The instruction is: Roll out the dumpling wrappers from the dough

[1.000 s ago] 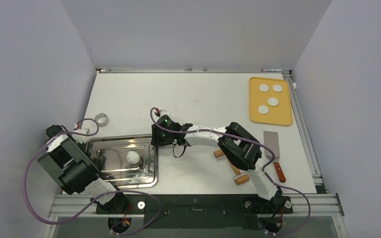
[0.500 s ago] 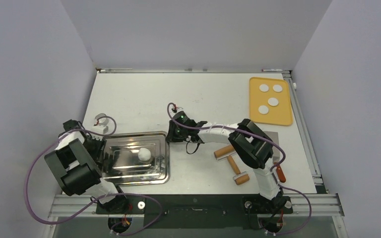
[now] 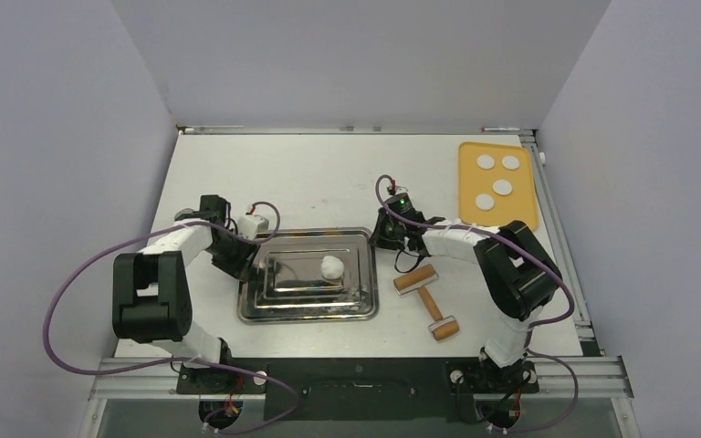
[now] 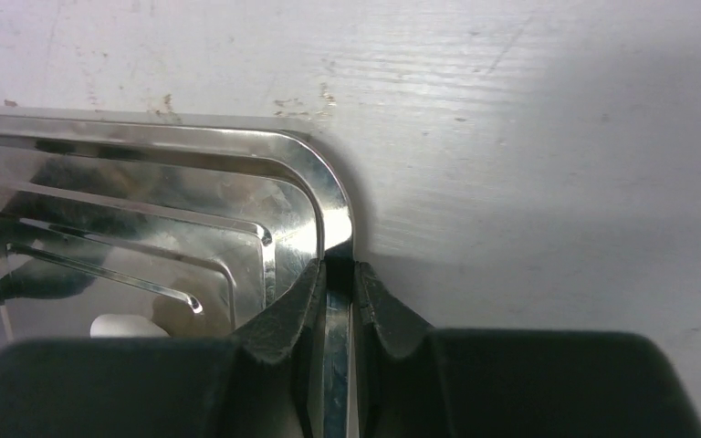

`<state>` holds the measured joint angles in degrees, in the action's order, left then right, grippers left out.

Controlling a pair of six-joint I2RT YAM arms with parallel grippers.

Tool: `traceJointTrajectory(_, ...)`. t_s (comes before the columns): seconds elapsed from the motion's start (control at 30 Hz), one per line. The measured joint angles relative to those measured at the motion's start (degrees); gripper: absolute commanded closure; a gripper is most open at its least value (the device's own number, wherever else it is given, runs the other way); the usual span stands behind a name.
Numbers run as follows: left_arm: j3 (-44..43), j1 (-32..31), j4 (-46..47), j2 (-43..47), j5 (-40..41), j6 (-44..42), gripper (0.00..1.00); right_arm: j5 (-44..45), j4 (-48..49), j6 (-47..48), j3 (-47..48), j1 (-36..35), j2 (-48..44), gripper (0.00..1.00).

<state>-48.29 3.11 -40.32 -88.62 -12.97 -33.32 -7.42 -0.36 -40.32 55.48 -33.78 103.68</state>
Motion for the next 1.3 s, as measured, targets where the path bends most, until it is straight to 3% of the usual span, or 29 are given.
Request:
traceJointTrajectory(0.27, -4.44, -2.38, 0.02, -4.20, -1.70, 5.38, 0.59, 1.09, 0.09, 1.05, -2.14, 2.40, -1.95, 0.91)
traceJointTrajectory(0.37, -4.44, -2.82, 0.15, -4.09, -1.62, 6.38, 0.53, 1.27, 0.28, 1.07, -2.38, 2.40, -2.12, 0.89)
traceJointTrajectory(0.5, -4.42, -3.43, -0.02, -3.54, -1.88, 7.15, 0.44, 1.68, 0.20, 1.38, -2.38, 2.51, -2.36, 0.69)
traceJointTrajectory(0.77, -5.77, -3.54, -1.14, 0.85, -1.79, 7.10, 0.35, 0.31, -1.42, 2.56, -1.33, 2.58, -4.74, 0.45)
traceJointTrajectory(0.9, -11.13, -4.04, -3.87, 2.19, -2.84, 5.62, 0.26, -1.49, -3.02, 3.39, 0.79, 2.62, -8.59, 0.18)
traceJointTrajectory(0.97, -14.64, -5.84, -5.90, 3.23, -4.59, 4.11, 0.22, -2.49, -3.37, 3.72, 1.03, 2.95, -12.17, 0.12)
traceJointTrajectory(1.07, -18.86, -13.73, -7.37, 6.01, -6.49, 1.68, 0.16, -4.33, -3.96, 4.22, 0.96, 5.42, -19.82, 0.09)
traceJointTrajectory(1.2, -20.61, -34.47, -3.98, 9.84, -7.76, -3.65, 0.07, -5.25, -4.61, 5.05, -0.81, 15.87, -31.63, 0.09)
traceJointTrajectory(1.3, -20.33, -48.28, -0.61, 9.79, -8.94, -10.99, 0.07, -7.08, -4.96, 5.22, -4.98, 25.92, -38.12, 0.09)
